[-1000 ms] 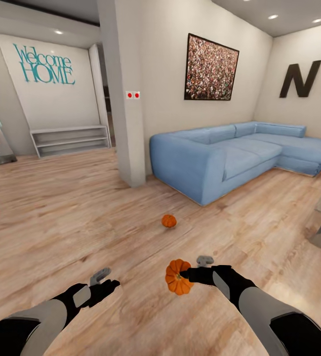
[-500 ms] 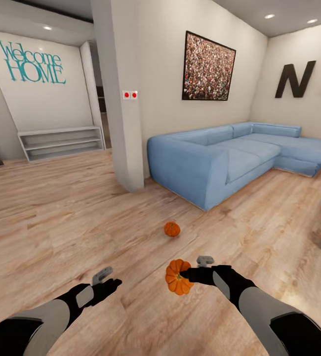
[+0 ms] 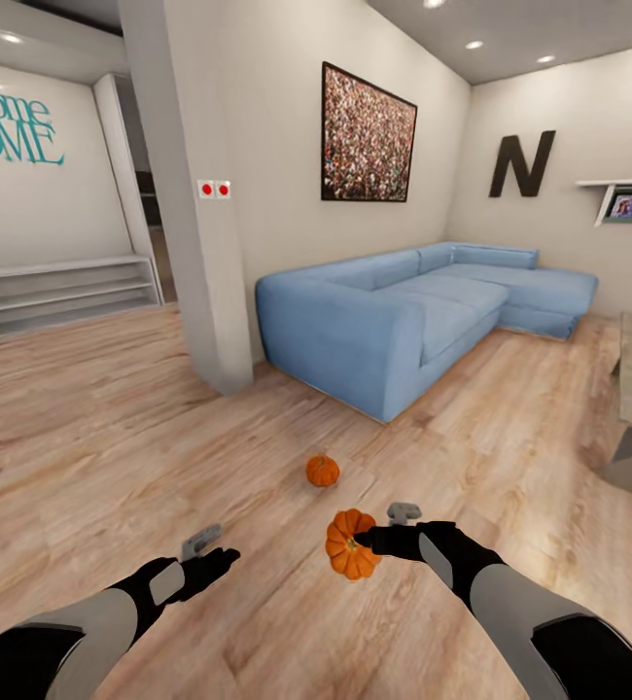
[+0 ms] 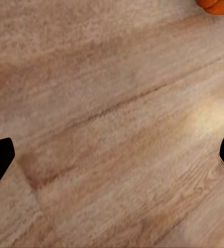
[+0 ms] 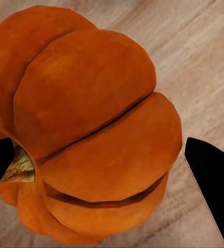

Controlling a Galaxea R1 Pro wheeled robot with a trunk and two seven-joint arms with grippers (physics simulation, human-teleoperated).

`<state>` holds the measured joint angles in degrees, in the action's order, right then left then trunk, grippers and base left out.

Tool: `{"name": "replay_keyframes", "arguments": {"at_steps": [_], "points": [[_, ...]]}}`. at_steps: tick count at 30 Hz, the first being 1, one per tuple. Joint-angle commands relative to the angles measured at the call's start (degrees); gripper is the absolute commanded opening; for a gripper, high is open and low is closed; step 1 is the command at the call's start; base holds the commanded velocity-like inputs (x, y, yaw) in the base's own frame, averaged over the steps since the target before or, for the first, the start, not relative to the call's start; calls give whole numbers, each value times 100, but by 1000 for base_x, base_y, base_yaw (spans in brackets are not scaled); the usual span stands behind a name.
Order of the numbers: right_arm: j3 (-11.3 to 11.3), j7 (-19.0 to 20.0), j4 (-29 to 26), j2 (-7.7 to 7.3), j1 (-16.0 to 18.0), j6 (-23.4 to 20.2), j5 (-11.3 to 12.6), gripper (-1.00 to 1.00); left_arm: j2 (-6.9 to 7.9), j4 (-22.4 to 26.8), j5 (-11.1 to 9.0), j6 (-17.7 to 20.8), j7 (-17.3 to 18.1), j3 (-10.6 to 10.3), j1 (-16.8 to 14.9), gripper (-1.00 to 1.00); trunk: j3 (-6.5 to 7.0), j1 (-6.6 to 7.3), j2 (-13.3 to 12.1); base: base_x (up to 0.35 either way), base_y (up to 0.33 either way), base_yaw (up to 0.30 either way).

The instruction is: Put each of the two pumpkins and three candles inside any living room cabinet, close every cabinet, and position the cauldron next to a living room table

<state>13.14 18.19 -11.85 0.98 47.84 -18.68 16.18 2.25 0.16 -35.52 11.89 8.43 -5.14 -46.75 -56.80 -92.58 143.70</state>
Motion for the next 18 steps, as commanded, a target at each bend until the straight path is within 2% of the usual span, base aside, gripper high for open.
{"name": "replay_keyframes", "arguments": {"at_steps": [1,18], "points": [[16,-3,-8,-1,6,-30,78,-100,3,2,-60,24,19,-48,-1,100,0,-2,2,295,224,-258],[13,-2,-7,-10,6,-30,78,-100,3,2,-60,24,19,-48,-1,100,93,-2,2,290,230,-258]]}}
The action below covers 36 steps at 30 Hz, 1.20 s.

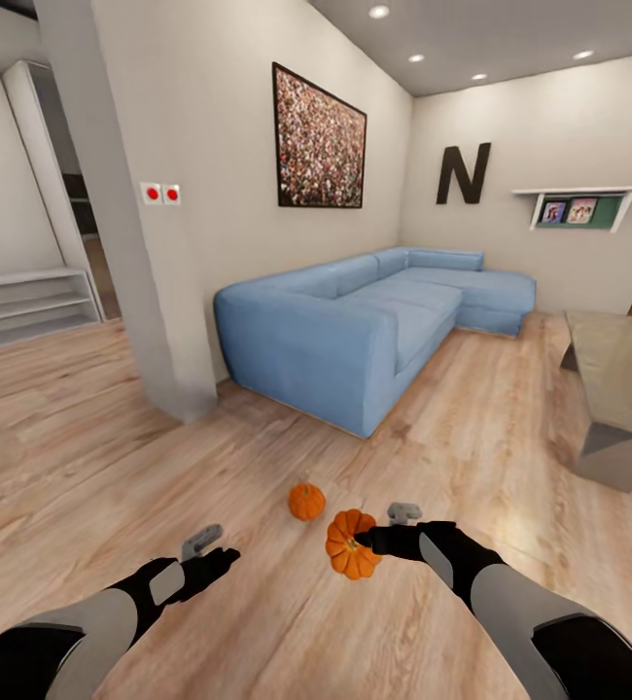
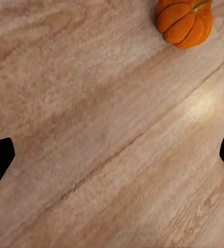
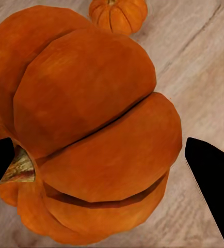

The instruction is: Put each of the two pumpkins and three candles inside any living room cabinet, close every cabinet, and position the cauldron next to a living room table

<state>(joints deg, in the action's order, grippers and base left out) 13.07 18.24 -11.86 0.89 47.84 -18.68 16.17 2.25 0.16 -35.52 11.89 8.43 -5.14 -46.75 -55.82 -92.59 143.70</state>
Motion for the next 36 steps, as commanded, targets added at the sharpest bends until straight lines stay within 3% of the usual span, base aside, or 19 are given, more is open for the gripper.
{"name": "replay_keyframes", "arguments": {"at_steps": [1,13,28,36], "points": [[18,-5,-8,0,6,-31,79,-100,3,2,-60,24,19,-48,-1,100,0,-1,2,266,245,-258],[-6,4,-9,-1,6,-41,85,-100,-4,4,-60,9,19,-54,-2,100,64,-1,2,234,247,-258],[-7,4,-9,-2,6,-39,87,-100,-6,10,-60,1,19,-48,-1,100,136,-1,2,40,23,-260],[-7,4,-9,-2,6,-42,88,-100,-6,10,-60,0,19,-49,-1,100,159,-1,2,126,193,-270]]}}
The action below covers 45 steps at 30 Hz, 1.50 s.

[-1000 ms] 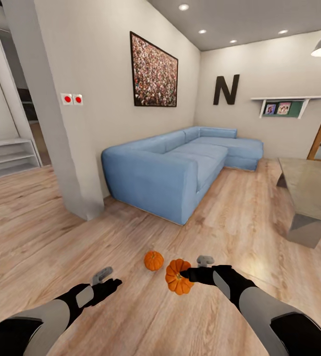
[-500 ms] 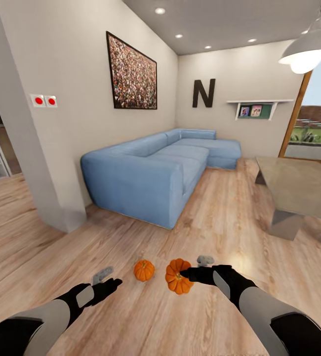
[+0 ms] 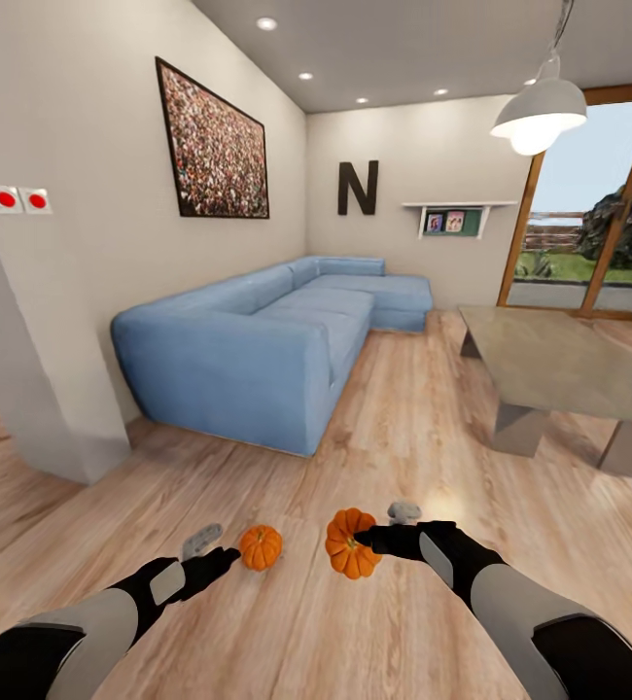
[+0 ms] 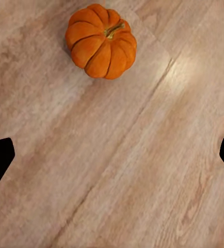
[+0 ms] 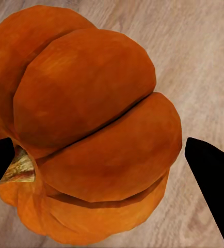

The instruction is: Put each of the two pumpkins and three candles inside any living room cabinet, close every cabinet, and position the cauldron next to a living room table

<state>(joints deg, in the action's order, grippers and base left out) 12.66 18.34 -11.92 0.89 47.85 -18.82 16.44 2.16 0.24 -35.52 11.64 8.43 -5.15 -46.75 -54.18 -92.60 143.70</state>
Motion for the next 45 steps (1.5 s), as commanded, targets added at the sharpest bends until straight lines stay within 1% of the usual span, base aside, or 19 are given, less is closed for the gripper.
{"name": "replay_keyframes", "arguments": {"at_steps": [1,12,18,26,32,39,45], "points": [[35,-6,-3,-1,5,-29,61,-100,3,3,-60,25,18,-48,-1,100,-5,0,2,159,245,-282],[35,-6,-3,-1,5,-37,56,-100,3,3,-60,28,18,-48,-1,100,-5,0,2,163,256,-236],[61,-14,-3,-1,5,-35,52,-100,3,-4,-60,29,18,-49,-1,100,-5,0,2,160,252,-77],[72,-25,-3,-1,5,-43,52,-100,11,-6,-62,31,18,-47,-3,100,-5,0,2,108,142,-7],[54,-31,-3,-1,5,-51,60,-100,7,-6,-61,32,18,-47,-2,100,-5,0,2,78,259,-211],[52,-32,-3,-1,5,-52,61,-100,10,-6,-62,32,18,-47,-1,100,-5,0,2,-12,247,-256],[60,-32,-4,-1,5,-52,61,-100,4,-6,-63,32,18,-47,-3,100,-5,0,2,-132,282,-45]]}}
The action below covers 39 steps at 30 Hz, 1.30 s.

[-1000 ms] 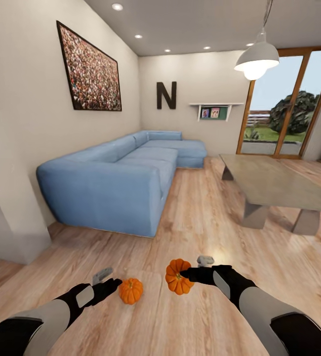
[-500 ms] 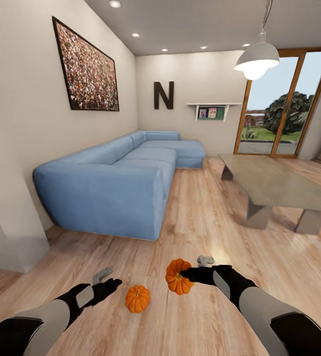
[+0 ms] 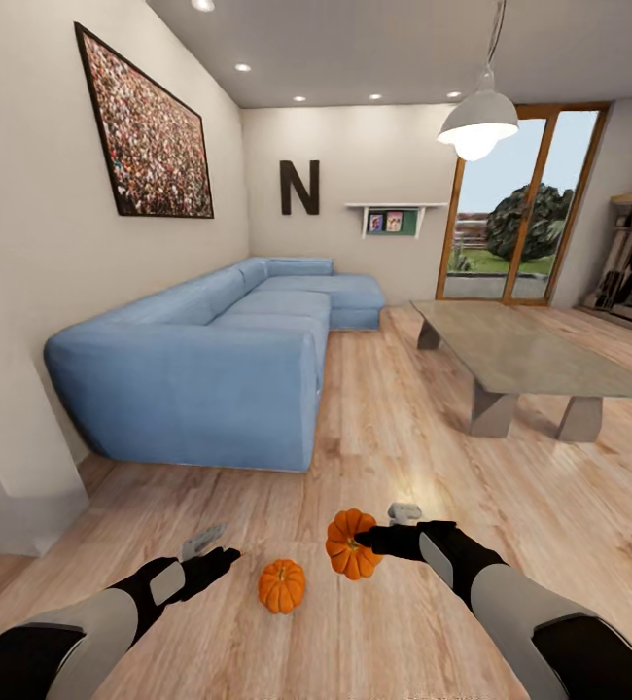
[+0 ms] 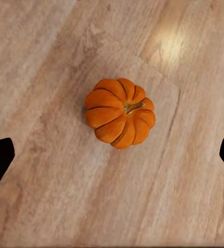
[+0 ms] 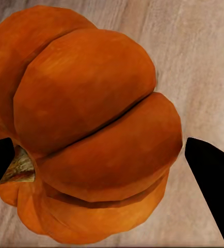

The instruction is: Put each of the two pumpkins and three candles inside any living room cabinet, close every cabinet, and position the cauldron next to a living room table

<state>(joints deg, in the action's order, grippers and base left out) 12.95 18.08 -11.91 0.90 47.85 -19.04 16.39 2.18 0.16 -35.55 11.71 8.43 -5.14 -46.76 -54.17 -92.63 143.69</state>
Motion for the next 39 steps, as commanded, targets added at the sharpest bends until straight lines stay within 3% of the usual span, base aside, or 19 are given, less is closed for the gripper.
{"name": "replay_keyframes", "arguments": {"at_steps": [1,23,31,35,37,38,39], "points": [[32,-6,-5,-2,5,-30,66,-100,2,2,-59,24,18,-48,-2,100,-5,3,3,-141,275,-3],[-33,40,-171,-49,11,-119,75,-100,-203,65,-14,185,42,-58,-3,100,-5,3,3,-12,23,0],[-30,55,-1955,-228,9,-1711,92,-100,-190,610,-7,1350,32,-51,-6,100,-5,3,3,0,0,0],[-50,62,-3020,-479,5,-2548,97,-100,-187,725,-11,1822,40,-45,-2,100,-5,3,3,0,0,0],[-198,74,-3520,-661,5,-3046,104,-100,-184,739,-17,1907,59,-44,-2,100,-5,3,3,0,0,0],[-522,78,-3975,-767,5,-3476,110,-100,-180,747,-24,2142,80,-41,-15,100,-5,3,3,0,0,0],[-635,76,-4088,-786,5,-3602,111,-100,-178,751,-26,2284,83,-40,-21,100,-5,3,3,0,0,0]]}}
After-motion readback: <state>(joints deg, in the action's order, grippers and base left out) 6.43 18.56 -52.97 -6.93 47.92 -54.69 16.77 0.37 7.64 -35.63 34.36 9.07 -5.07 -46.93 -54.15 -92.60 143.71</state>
